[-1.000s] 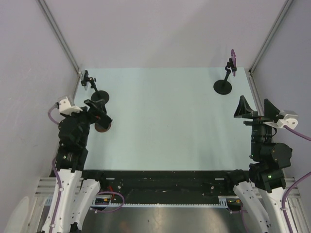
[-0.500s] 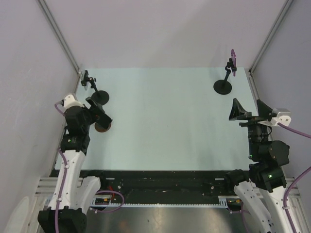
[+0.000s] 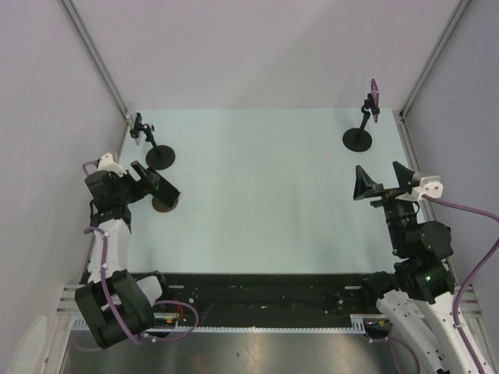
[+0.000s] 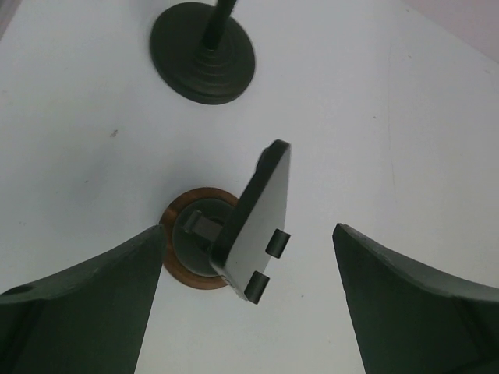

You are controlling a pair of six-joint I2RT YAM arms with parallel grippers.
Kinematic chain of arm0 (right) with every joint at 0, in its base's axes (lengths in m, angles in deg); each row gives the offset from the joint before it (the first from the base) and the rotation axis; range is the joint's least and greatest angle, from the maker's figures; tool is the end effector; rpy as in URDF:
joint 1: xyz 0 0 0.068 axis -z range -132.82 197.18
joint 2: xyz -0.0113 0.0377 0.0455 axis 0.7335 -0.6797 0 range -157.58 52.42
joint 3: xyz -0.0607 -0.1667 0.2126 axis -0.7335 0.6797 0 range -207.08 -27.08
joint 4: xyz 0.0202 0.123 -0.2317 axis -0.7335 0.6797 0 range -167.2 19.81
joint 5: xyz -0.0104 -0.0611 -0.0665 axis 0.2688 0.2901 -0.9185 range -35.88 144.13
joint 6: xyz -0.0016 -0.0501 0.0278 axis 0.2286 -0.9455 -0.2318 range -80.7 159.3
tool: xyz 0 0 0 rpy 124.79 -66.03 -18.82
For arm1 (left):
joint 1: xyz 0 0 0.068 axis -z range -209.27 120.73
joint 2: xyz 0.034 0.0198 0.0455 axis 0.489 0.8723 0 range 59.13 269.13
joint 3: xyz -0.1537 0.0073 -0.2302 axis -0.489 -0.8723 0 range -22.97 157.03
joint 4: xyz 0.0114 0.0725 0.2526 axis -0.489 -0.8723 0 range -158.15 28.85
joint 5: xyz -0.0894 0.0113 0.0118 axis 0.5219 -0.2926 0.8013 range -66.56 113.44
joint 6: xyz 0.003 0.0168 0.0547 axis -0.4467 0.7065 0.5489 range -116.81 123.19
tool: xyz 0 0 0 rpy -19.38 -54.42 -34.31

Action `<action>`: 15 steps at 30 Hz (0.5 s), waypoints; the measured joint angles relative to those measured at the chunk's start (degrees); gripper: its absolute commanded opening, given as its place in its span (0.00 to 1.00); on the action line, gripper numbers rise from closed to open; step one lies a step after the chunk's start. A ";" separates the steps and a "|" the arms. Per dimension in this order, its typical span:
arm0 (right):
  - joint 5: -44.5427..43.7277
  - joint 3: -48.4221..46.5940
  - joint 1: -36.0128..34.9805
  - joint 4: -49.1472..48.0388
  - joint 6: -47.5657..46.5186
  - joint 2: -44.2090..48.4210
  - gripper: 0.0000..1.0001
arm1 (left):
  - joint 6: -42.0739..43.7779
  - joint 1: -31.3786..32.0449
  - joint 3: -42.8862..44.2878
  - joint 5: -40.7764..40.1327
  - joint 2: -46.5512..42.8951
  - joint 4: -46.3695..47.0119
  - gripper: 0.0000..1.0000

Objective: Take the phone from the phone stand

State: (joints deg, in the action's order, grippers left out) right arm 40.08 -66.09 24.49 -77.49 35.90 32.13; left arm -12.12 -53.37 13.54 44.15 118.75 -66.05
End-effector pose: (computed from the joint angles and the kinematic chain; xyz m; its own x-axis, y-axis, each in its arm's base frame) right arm 0.0868 0.0256 0.3795 0.3096 0.0672 -0.9485 -0.1444 0.9893 0.0229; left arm 0.2191 0.0823 0.2507 -0.3878 -0.4441 -0.8077 -0.2067 0.8959 -0.3933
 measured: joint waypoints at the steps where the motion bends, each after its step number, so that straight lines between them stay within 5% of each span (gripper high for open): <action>1: 0.00 0.39 -0.26 -0.04 -0.15 0.00 1.00 | 0.52 -0.02 -0.24 1.29 0.37 1.31 0.91; 8: -0.04 2.19 -1.68 -0.55 -1.29 0.33 1.00 | 4.46 -0.04 -0.42 8.11 7.34 9.22 0.75; 15: -0.13 2.64 -2.01 -0.90 -1.70 0.98 1.00 | 5.88 -0.04 -0.37 12.11 12.46 10.36 0.37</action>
State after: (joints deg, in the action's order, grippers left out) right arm 39.95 -63.44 22.47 -78.39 34.19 33.11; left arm -6.24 -53.42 13.17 56.26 131.20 -55.69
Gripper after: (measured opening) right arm 0.995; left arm 0.506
